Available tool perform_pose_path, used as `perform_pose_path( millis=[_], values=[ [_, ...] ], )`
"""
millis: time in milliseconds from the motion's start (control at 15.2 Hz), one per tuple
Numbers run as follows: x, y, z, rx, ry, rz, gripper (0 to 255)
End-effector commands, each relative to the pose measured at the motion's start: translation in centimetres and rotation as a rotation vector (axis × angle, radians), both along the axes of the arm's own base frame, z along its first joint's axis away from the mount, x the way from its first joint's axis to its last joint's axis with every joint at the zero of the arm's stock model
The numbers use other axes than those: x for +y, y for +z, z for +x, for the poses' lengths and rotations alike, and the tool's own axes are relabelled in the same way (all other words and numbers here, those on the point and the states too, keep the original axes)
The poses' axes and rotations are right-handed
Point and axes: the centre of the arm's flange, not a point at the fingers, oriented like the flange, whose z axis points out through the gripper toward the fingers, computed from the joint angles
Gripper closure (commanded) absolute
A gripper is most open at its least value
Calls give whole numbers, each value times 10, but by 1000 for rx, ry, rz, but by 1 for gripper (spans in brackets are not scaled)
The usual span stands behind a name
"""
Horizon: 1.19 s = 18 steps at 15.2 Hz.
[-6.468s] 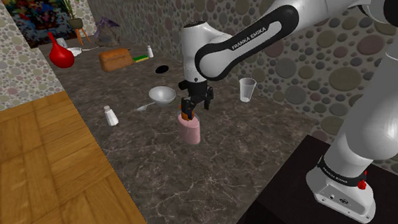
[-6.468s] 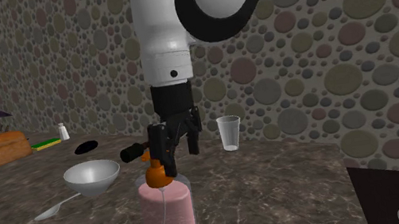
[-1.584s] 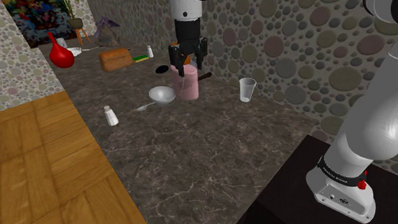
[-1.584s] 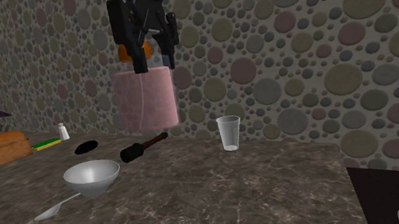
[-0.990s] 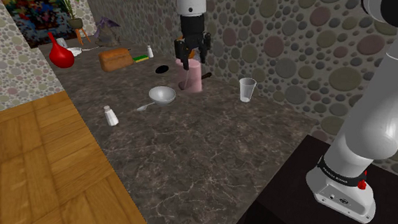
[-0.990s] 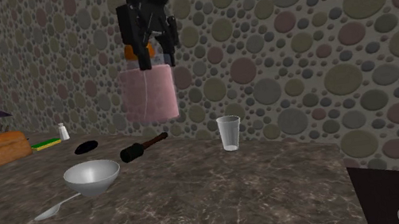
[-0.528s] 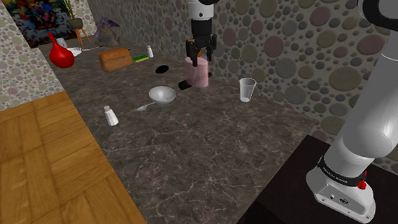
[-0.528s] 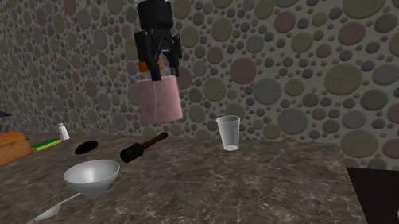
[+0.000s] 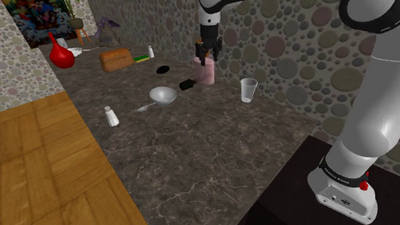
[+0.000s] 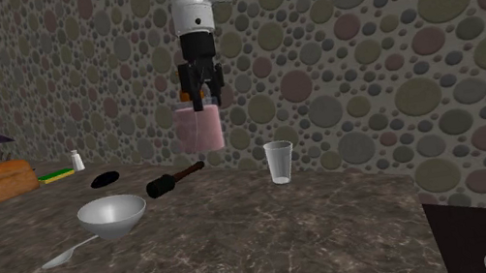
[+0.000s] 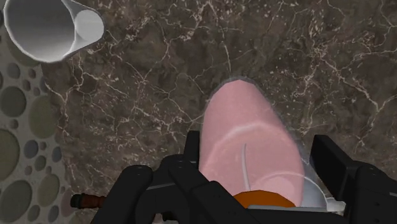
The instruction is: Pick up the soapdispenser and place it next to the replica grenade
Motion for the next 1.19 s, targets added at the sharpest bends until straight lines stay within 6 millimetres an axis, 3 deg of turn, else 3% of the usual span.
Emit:
perform_pose_path(
  millis=[0, 660, 1122],
  values=[
    [-25, -10, 13, -1, 1, 0, 255],
    [-135, -53, 70, -1, 1, 0, 255],
    [-141, -87, 73, -1, 1, 0, 255]
  ],
)
